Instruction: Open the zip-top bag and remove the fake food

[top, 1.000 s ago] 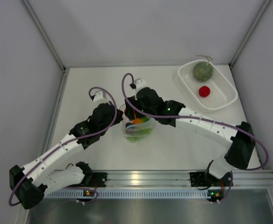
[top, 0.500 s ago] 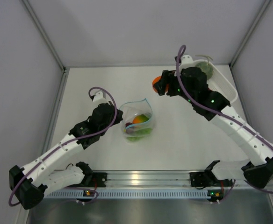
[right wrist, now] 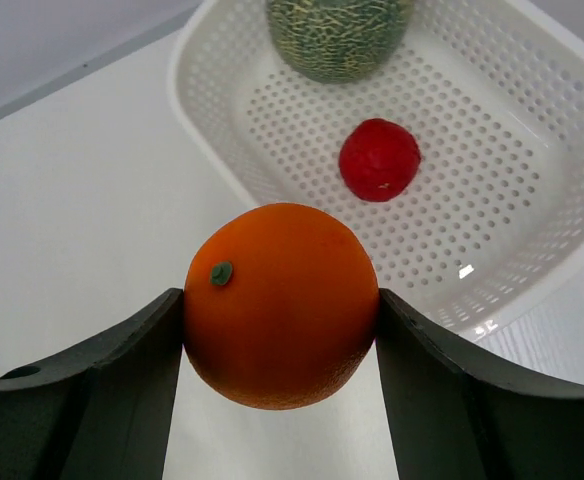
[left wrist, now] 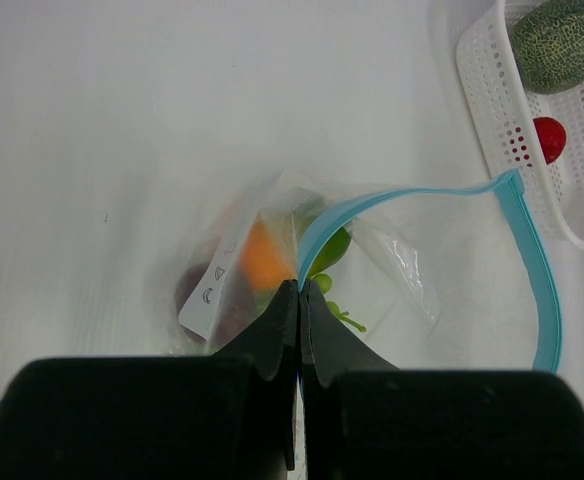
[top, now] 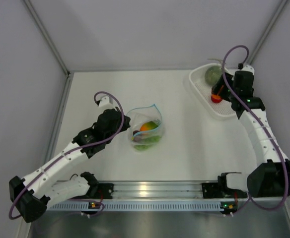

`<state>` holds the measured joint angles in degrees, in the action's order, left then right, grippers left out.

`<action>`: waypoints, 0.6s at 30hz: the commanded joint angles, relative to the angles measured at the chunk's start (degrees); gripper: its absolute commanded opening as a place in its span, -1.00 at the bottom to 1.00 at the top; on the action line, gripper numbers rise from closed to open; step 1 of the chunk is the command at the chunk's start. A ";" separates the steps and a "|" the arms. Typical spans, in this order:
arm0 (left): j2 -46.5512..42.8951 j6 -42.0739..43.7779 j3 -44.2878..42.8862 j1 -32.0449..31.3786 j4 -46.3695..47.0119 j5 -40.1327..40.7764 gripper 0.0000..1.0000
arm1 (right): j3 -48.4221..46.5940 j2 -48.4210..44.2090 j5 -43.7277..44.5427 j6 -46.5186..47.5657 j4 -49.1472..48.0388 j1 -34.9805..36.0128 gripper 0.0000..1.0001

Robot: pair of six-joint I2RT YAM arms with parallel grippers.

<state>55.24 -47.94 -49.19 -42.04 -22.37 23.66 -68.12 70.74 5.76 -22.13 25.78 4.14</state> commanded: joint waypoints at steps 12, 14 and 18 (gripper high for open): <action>-1.28 1.71 -2.14 0.21 -0.48 -0.02 -1.00 | -4.48 20.13 1.53 -3.45 -7.76 -14.25 0.06; -1.37 1.80 -2.14 0.21 -0.66 -0.72 -1.00 | -5.62 23.47 2.32 -3.45 -7.59 -14.69 0.06; -1.19 1.71 -2.49 0.21 -0.66 -1.77 -1.00 | -9.22 28.83 3.55 -2.83 -5.66 -15.30 0.27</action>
<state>55.22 -47.16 -49.95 -42.04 -23.24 22.98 -72.77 97.54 7.01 -24.99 21.87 -9.87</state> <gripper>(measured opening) 0.016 0.683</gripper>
